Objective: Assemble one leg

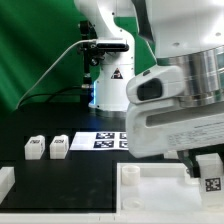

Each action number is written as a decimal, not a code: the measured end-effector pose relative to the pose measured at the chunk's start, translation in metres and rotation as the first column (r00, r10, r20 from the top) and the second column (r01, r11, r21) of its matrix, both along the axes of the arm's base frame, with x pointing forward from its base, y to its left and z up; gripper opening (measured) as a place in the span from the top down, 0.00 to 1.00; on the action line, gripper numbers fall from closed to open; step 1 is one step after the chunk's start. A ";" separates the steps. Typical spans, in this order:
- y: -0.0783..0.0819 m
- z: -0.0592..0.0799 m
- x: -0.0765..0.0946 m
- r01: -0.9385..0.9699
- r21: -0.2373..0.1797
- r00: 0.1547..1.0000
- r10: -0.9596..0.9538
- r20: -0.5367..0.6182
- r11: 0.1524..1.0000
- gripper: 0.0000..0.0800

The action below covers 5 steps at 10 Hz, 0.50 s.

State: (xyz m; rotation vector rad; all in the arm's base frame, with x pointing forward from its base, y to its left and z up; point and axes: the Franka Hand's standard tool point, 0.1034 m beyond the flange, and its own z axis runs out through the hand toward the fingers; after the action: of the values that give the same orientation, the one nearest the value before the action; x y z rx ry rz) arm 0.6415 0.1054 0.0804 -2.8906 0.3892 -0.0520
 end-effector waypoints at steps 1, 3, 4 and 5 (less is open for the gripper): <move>-0.002 0.000 -0.001 0.172 0.014 0.985 -0.171 -0.024 0.985 0.63; -0.003 -0.001 -0.004 0.451 0.015 0.889 -0.448 -0.092 0.892 0.63; -0.003 0.000 -0.006 0.538 0.008 0.839 -0.535 -0.101 0.843 0.63; -0.003 0.000 -0.007 0.547 0.008 0.833 -0.543 -0.105 0.837 0.63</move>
Offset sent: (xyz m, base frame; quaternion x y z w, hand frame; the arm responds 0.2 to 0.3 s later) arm -0.0039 0.0149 -0.0026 0.0331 0.0488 0.3437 0.9372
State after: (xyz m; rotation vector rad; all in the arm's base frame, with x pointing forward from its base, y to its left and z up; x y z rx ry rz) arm 0.6349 0.1021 0.0800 -2.6489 1.2117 0.0067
